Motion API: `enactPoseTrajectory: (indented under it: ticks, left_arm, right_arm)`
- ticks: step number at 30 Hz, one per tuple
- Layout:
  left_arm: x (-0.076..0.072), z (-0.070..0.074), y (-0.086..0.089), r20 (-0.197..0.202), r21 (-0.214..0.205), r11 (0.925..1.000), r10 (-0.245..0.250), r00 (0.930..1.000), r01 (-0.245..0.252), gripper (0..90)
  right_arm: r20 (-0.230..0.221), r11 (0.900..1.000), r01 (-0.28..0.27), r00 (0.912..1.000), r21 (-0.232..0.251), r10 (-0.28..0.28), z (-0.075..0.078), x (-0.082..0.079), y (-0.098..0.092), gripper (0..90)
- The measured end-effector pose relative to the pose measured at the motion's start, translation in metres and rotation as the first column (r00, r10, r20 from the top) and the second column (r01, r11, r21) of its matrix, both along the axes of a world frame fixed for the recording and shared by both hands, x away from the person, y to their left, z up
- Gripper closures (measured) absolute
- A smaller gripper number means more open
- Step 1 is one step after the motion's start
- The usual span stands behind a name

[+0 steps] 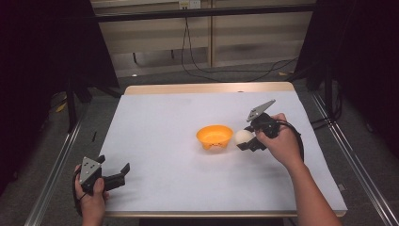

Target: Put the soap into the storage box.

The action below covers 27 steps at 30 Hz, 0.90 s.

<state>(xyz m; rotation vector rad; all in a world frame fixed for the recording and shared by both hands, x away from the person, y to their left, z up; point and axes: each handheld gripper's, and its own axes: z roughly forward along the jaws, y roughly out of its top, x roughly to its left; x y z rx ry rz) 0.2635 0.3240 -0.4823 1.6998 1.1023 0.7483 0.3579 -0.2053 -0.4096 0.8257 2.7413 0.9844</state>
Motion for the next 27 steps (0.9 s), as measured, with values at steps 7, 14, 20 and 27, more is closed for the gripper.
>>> enactPoseTrajectory:
  ticks: [7,14,20,27]
  left_arm:
    - [0.0,0.0,0.0,0.001,-0.001,1.0,-0.002,1.0,0.002,0.0]
    - [0.0,0.0,0.0,0.001,0.0,1.0,-0.001,1.0,0.002,0.0]
    - [0.0,0.0,0.0,0.001,-0.001,1.0,-0.005,1.0,0.005,0.0]
    - [0.0,0.0,0.0,0.001,0.0,1.0,-0.002,1.0,0.002,0.0]
  right_arm:
    - [0.007,0.9999,-0.008,0.9999,0.008,0.008,0.004,0.004,0.007,23.8]
    - [0.004,0.9998,-0.016,0.9999,0.015,0.016,0.007,0.009,0.013,23.9]
    - [0.017,0.9994,-0.014,0.9998,0.03,0.013,0.01,0.013,0.017,23.9]
    - [0.018,0.9991,-0.017,0.9997,0.038,0.017,0.011,0.016,0.022,23.9]
